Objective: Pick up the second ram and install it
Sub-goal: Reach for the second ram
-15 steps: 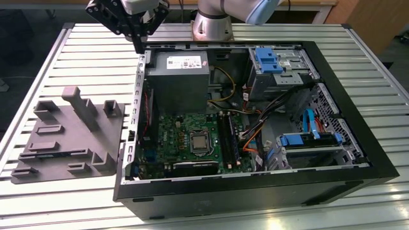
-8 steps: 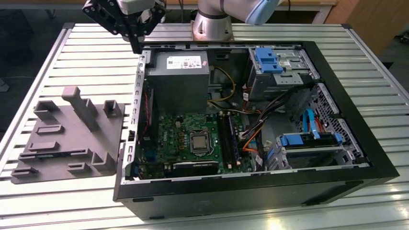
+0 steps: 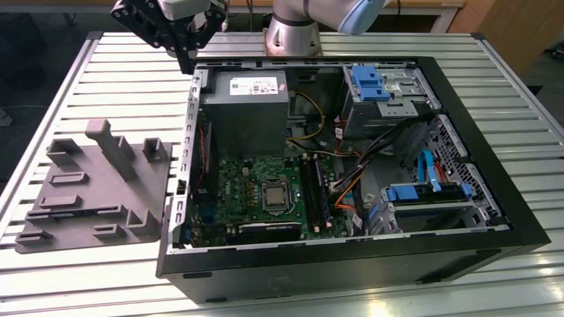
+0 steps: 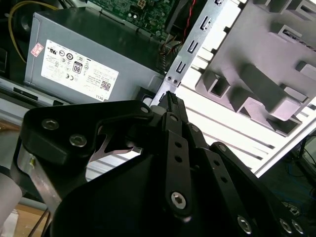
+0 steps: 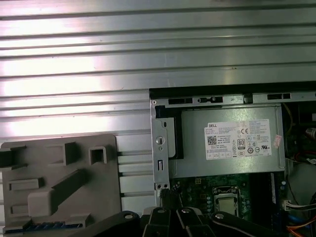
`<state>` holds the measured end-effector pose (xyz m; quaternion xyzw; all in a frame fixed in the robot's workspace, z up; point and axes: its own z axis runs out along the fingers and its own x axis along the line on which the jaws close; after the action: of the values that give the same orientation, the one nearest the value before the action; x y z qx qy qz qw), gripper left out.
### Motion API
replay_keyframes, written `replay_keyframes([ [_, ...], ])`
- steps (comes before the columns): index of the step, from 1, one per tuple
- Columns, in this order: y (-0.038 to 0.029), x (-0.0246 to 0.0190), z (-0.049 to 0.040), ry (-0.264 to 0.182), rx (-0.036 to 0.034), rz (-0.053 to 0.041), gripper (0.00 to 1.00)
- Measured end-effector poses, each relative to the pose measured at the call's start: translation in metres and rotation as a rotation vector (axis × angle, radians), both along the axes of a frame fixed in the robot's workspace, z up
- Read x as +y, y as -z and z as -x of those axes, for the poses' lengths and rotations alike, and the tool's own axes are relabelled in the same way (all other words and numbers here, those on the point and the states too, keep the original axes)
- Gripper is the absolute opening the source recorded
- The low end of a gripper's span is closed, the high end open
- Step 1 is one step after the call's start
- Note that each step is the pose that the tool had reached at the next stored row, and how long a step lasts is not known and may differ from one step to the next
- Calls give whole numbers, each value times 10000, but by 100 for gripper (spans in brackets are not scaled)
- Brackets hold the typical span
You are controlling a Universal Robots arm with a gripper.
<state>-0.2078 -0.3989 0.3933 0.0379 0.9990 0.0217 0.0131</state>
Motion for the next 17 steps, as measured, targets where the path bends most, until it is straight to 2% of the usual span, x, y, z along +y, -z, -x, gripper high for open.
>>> replay_keyframes([
  [17,0,0,52,-1,0,0,11],
])
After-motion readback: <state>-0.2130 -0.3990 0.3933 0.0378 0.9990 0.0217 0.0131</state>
